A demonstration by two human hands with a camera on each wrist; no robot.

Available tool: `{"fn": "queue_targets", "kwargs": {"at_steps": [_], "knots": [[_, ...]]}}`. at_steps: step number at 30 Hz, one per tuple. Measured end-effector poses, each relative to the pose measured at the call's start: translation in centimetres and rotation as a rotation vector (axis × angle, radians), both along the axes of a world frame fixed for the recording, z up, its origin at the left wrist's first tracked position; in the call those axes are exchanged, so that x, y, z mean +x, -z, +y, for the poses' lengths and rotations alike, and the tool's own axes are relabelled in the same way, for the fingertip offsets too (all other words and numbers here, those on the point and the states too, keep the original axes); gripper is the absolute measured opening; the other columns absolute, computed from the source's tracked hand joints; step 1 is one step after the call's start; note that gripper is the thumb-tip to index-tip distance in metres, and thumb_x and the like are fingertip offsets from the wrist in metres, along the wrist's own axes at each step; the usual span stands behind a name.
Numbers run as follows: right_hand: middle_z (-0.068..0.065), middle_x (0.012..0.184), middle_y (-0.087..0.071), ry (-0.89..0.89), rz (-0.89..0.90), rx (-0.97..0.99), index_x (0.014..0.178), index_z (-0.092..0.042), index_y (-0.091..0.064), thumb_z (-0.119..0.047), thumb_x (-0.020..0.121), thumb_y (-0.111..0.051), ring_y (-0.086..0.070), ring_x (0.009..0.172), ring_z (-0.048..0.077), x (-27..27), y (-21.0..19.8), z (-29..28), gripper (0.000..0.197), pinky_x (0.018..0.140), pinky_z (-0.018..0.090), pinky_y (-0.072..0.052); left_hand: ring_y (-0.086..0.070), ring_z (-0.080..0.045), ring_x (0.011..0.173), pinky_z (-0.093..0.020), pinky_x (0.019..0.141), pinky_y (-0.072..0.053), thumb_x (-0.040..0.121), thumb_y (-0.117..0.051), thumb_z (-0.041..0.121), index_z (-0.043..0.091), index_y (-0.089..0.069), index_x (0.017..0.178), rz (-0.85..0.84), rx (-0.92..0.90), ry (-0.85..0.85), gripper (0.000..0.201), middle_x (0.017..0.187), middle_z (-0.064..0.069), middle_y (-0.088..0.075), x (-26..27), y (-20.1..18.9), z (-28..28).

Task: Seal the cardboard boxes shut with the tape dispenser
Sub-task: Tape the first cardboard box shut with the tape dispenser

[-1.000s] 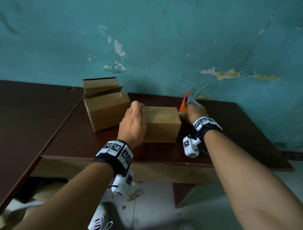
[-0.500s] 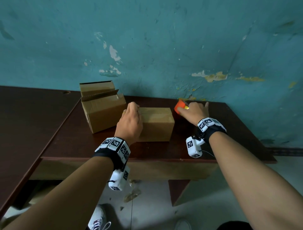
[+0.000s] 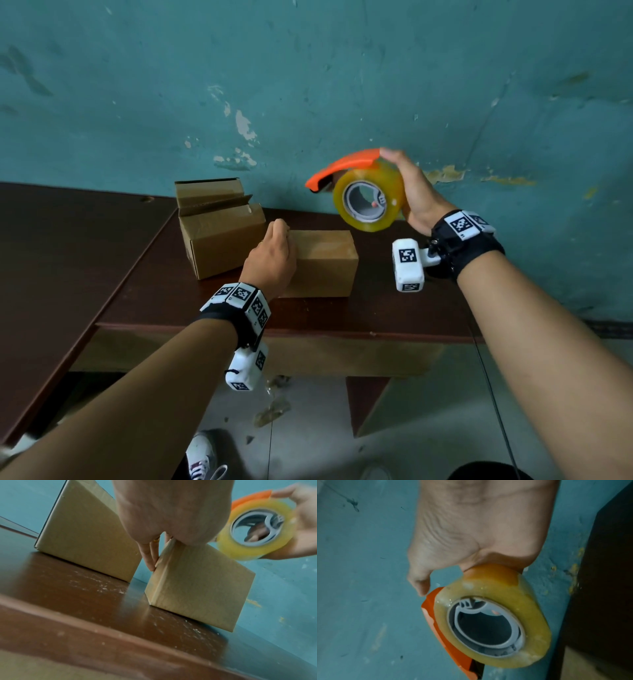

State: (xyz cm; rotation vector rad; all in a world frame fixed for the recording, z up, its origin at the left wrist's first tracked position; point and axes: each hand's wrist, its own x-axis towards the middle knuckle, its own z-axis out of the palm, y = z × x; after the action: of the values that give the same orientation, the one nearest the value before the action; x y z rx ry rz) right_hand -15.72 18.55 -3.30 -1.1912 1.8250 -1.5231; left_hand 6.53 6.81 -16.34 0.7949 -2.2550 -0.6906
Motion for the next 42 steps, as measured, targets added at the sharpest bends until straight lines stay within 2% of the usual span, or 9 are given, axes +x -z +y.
{"fn": "queue_targets", "kwargs": {"at_steps": [5,10,15,19,26,31,33,37,42], "knots": [[0.004,0.086,-0.078,-0.116,-0.112,-0.075,0.103,-0.013,-0.073,-0.054,0.106,-0.053,-0.073,0.073,0.016,3.1,-1.4,-1.9,0.046,0.078,0.027,-0.057,-0.063,-0.043,0.094,-0.058,0.085,-0.054,0.113,-0.035,0.029,0.016,-0.043,0.121,-0.017,0.045,0.008,0.017,0.127,-0.009,-0.053,0.3,-0.2,-0.3],[0.021,0.103,-0.069,-0.142,-0.161,-0.063,0.112,-0.01,-0.068,-0.057,0.086,-0.066,-0.062,0.097,0.036,4.6,-0.2,-3.6,0.054,0.104,0.057,-0.05,-0.063,-0.045,0.101,-0.055,0.088,-0.052,0.113,-0.036,0.026,0.013,-0.044,0.126,-0.021,0.09,0.026,0.019,0.135,-0.011,-0.053,0.7,-0.2,-0.7],[0.024,0.107,-0.073,-0.149,-0.132,0.036,0.113,-0.01,-0.072,-0.063,0.083,-0.067,-0.068,0.1,0.037,4.5,2.2,-5.0,0.061,0.117,0.06,-0.044,-0.062,-0.048,0.1,-0.056,0.088,-0.05,0.111,-0.039,0.023,0.013,-0.042,0.117,-0.002,0.106,0.039,0.012,0.128,-0.013,-0.054,1.1,-0.1,-1.3],[0.018,0.101,-0.074,-0.118,-0.08,0.102,0.096,-0.02,-0.076,-0.07,0.078,-0.066,-0.067,0.098,0.034,3.1,3.6,-5.4,0.054,0.116,0.059,-0.044,-0.063,-0.045,0.108,-0.05,0.089,-0.048,0.111,-0.043,0.023,0.016,-0.043,0.133,0.016,0.096,0.07,0.024,0.137,-0.012,-0.056,0.5,0.0,-1.0],[0.009,0.071,-0.047,-0.174,-0.004,0.235,0.069,-0.02,-0.052,-0.051,0.073,-0.062,-0.05,0.065,0.024,1.3,0.9,-4.2,0.033,0.073,0.035,-0.046,-0.064,-0.036,0.102,-0.049,0.086,-0.051,0.11,-0.047,0.027,0.014,-0.045,0.127,0.045,0.104,0.053,0.021,0.124,-0.013,-0.061,-0.3,0.5,-0.8],[0.006,0.067,-0.043,-0.068,0.44,0.417,0.077,-0.016,-0.054,-0.03,0.098,-0.045,-0.041,0.064,0.023,2.3,-1.8,-6.1,0.026,0.064,0.034,-0.035,-0.064,-0.036,0.104,-0.051,0.089,-0.052,0.11,-0.047,0.025,0.014,-0.045,0.127,0.048,0.11,0.061,0.02,0.124,-0.011,-0.06,-0.2,0.2,-0.6],[0.004,0.069,-0.041,-0.044,0.554,0.491,0.073,-0.021,-0.048,-0.038,0.105,-0.038,-0.04,0.065,0.023,3.5,-1.9,-6.8,0.038,0.074,0.037,-0.034,-0.064,-0.036,0.108,-0.053,0.091,-0.052,0.11,-0.048,0.025,0.014,-0.046,0.129,0.041,0.119,0.074,0.022,0.127,-0.01,-0.059,-0.2,0.2,-0.6],[0.01,0.1,-0.076,-0.029,0.522,0.552,0.101,-0.015,-0.077,-0.082,0.092,-0.044,-0.07,0.096,0.028,4.7,-0.9,-7.2,0.075,0.099,0.043,-0.048,-0.063,-0.036,0.12,-0.054,0.101,-0.051,0.111,-0.048,0.033,0.021,-0.047,0.138,0.048,0.162,0.132,0.03,0.139,-0.007,-0.061,0.5,0.0,-1.0],[-0.001,0.066,-0.073,-0.071,0.472,0.557,0.072,-0.021,-0.071,-0.074,0.091,-0.062,-0.07,0.067,0.022,4.3,-1.3,-6.9,0.058,0.085,0.037,-0.054,-0.049,-0.02,0.144,-0.044,0.119,-0.041,0.113,-0.046,0.024,0.024,-0.062,0.123,0.107,0.52,0.226,0.018,0.161,0.005,-0.05,1.8,-0.8,-2.5]]}}
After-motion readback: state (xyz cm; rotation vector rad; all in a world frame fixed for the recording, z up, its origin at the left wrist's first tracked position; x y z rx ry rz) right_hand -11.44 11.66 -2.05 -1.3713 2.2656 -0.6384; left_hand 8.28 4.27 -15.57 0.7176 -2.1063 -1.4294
